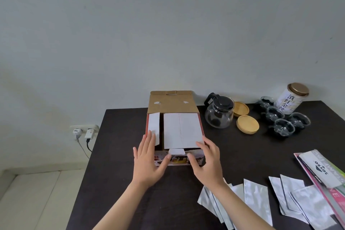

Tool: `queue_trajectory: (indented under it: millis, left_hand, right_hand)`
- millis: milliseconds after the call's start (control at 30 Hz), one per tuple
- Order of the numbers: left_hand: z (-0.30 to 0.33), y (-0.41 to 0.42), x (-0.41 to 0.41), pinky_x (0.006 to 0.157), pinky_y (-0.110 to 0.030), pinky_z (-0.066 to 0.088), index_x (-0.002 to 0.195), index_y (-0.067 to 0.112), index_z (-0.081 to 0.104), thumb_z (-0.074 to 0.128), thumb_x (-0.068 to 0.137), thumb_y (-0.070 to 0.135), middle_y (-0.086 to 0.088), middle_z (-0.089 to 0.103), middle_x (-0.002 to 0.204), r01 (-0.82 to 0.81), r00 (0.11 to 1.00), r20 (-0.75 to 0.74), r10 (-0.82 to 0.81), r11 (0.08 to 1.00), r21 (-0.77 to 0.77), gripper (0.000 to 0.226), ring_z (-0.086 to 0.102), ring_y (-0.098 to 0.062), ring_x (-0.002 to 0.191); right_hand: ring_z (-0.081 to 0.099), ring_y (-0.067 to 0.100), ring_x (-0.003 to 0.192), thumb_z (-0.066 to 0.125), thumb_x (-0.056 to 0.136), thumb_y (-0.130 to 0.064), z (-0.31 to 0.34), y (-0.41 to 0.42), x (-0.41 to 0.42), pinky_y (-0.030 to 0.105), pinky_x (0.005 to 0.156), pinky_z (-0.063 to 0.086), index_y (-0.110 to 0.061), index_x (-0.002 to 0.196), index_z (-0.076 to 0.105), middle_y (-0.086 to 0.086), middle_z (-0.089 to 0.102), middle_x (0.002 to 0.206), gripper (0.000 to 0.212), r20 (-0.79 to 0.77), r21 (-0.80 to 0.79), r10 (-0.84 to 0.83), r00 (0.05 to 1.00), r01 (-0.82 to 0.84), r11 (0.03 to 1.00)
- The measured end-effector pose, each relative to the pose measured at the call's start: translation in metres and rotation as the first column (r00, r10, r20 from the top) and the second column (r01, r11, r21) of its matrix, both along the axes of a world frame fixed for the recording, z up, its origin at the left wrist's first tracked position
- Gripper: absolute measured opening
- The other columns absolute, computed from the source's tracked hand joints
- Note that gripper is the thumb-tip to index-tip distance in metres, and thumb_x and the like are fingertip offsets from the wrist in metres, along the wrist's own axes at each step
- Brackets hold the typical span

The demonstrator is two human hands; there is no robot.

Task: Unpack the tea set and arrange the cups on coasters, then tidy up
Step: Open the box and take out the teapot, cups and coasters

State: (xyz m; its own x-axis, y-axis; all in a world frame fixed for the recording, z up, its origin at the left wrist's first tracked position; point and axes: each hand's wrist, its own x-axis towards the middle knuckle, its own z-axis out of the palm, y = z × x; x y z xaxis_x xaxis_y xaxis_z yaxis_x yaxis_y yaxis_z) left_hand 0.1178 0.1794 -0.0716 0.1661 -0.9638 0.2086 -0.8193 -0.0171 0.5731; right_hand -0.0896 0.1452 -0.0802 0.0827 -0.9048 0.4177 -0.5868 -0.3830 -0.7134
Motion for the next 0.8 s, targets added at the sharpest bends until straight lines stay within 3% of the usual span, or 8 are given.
queue_trajectory:
  millis: [133, 267, 333, 433, 533, 600, 667, 800]
  left_hand:
    - [-0.002, 0.000, 0.002, 0.113, -0.050, -0.002, 0.145, 0.049, 0.013, 0.028, 0.084, 0.074, 0.011, -0.001, 0.159, 0.047, 0.996, 0.073, -0.047, 0.999, 0.002, 0.068, -0.007, -0.013, 0.146]
    - [-0.007, 0.002, 0.004, 0.112, -0.052, 0.002, 0.144, 0.050, 0.019, 0.027, 0.085, 0.073, 0.007, -0.001, 0.159, 0.069, 0.990, 0.126, -0.069, 0.998, 0.004, 0.064, -0.008, -0.016, 0.146]
    - [-0.009, 0.001, 0.003, 0.113, -0.052, 0.003, 0.144, 0.049, 0.019, 0.027, 0.086, 0.073, 0.007, -0.001, 0.159, 0.069, 0.990, 0.124, -0.069, 0.998, 0.001, 0.064, -0.008, -0.016, 0.146]
    - [-0.011, 0.000, 0.003, 0.113, -0.054, 0.007, 0.145, 0.046, 0.023, 0.031, 0.087, 0.070, 0.005, 0.001, 0.159, 0.070, 0.992, 0.108, -0.068, 0.997, -0.014, 0.063, -0.005, -0.019, 0.147]
    - [-0.011, -0.001, 0.002, 0.113, -0.058, 0.017, 0.145, 0.044, 0.026, 0.032, 0.088, 0.069, 0.003, 0.006, 0.159, 0.069, 0.992, 0.103, -0.067, 0.997, -0.023, 0.062, -0.001, -0.021, 0.147]
    - [-0.011, -0.002, 0.001, 0.110, -0.060, 0.024, 0.145, 0.042, 0.027, 0.034, 0.089, 0.067, 0.002, 0.009, 0.159, 0.067, 0.992, 0.104, -0.065, 0.997, -0.022, 0.062, 0.002, -0.022, 0.147]
    - [-0.012, -0.003, 0.002, 0.108, -0.061, 0.028, 0.144, 0.041, 0.029, 0.036, 0.089, 0.066, 0.001, 0.011, 0.159, 0.067, 0.993, 0.096, -0.065, 0.998, -0.022, 0.061, 0.004, -0.022, 0.147]
    - [-0.014, -0.004, 0.002, 0.110, -0.054, 0.030, 0.143, 0.037, 0.034, 0.039, 0.088, 0.064, -0.001, 0.015, 0.158, 0.072, 0.993, 0.097, -0.067, 0.996, -0.049, 0.061, 0.006, -0.024, 0.146]
  right_hand:
    - [0.044, 0.015, 0.123, 0.059, 0.082, -0.052, -0.001, -0.004, -0.001, 0.022, 0.092, 0.042, -0.018, 0.112, 0.066, 0.006, 0.053, 0.132, 0.046, -0.040, -0.049, -0.018, 0.999, 0.016, 0.999]
    - [0.045, 0.014, 0.119, 0.056, 0.084, -0.049, 0.014, -0.026, 0.005, 0.015, 0.093, 0.035, -0.013, 0.102, 0.070, 0.006, 0.056, 0.126, 0.042, -0.003, -0.042, -0.045, 0.999, 0.045, 0.998]
    - [0.046, 0.014, 0.118, 0.053, 0.086, -0.047, 0.028, -0.049, 0.011, 0.010, 0.092, 0.030, -0.010, 0.106, 0.069, 0.007, 0.056, 0.124, 0.045, 0.021, 0.027, -0.074, 0.997, 0.073, 0.997]
    - [0.050, 0.019, 0.112, 0.058, 0.091, -0.032, 0.047, -0.097, 0.024, 0.022, 0.089, 0.036, -0.008, 0.111, 0.063, 0.006, 0.057, 0.116, 0.031, 0.029, 0.240, -0.095, 0.995, 0.086, 0.967]
    - [0.055, 0.021, 0.095, 0.056, 0.088, -0.034, 0.057, -0.150, 0.039, 0.029, 0.074, 0.042, -0.006, 0.106, 0.058, 0.005, 0.057, 0.105, 0.033, 0.040, 0.521, -0.182, 0.982, 0.135, 0.843]
    - [0.053, 0.020, 0.074, 0.054, 0.087, -0.032, 0.061, -0.169, 0.048, 0.027, 0.058, 0.038, -0.009, 0.085, 0.051, 0.005, 0.055, 0.086, 0.023, 0.064, 0.655, -0.239, 0.969, 0.140, 0.742]
    - [0.043, 0.016, 0.060, 0.054, 0.088, -0.027, 0.063, -0.175, 0.055, 0.026, 0.054, 0.033, -0.013, 0.069, 0.040, 0.001, 0.045, 0.070, 0.028, 0.177, 0.707, -0.327, 0.928, 0.111, 0.698]
    - [0.041, 0.018, 0.058, 0.053, 0.085, -0.036, 0.050, -0.170, 0.059, 0.029, 0.050, 0.028, -0.017, 0.069, 0.039, -0.003, 0.042, 0.067, 0.029, 0.198, 0.658, -0.414, 0.889, 0.192, 0.728]
